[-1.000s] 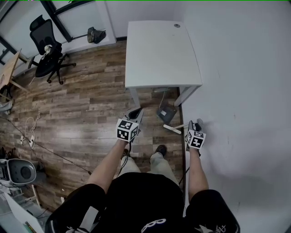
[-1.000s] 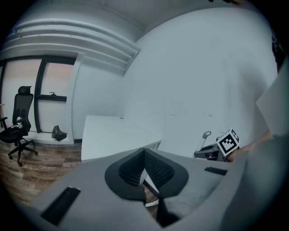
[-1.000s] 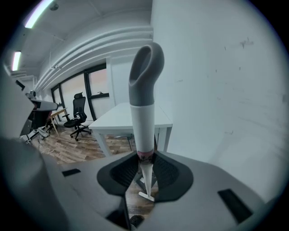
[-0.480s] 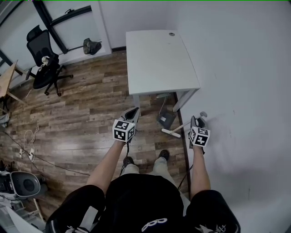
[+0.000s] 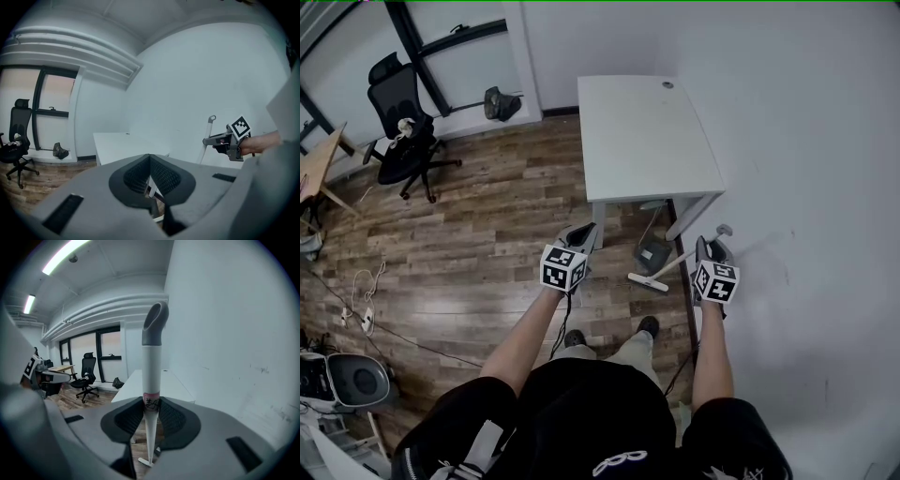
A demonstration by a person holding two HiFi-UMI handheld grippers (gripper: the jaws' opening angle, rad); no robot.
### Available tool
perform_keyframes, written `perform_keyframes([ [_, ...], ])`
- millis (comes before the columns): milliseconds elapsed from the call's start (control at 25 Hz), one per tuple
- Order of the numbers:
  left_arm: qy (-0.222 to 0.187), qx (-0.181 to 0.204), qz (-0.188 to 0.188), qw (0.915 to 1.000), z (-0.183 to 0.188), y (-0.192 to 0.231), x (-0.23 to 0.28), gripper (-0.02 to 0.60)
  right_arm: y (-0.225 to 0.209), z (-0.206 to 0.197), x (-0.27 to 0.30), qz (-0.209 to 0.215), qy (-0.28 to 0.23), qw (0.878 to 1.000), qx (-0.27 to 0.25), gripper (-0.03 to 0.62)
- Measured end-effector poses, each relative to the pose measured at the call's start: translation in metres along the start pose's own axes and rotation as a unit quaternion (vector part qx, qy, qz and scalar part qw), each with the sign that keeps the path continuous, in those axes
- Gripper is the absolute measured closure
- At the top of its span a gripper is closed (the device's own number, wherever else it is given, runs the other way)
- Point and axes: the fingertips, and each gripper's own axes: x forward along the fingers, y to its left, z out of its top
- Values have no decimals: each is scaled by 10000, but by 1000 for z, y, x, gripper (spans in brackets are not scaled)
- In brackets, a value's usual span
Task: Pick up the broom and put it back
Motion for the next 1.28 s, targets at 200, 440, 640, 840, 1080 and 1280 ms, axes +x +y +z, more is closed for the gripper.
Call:
perform_keyframes([
  [200, -64, 28, -64, 10000, 1, 15, -20, 571, 35, 17, -5, 80, -131, 9999, -36, 480],
  [440, -112, -101, -28, 9999, -6, 35, -48, 570, 74, 31, -15, 147, -254, 9995, -142, 480],
  [640, -132, -66, -65, 9999, -10, 43, -61, 571, 93, 37, -18, 174, -300, 9992, -188, 480],
  [840, -160, -161, -81, 9997, -11, 50, -71, 569, 107, 41, -22, 178, -312, 9991, -204, 480],
  [1080, -153, -320, -87, 9993, -14, 59, -71, 571, 117, 39, -19, 208, -282, 9991, -225, 480],
  [1280, -139, -311, -158, 9993, -12, 60, -73, 571, 124, 39, -24, 195, -249, 9991, -269, 480],
])
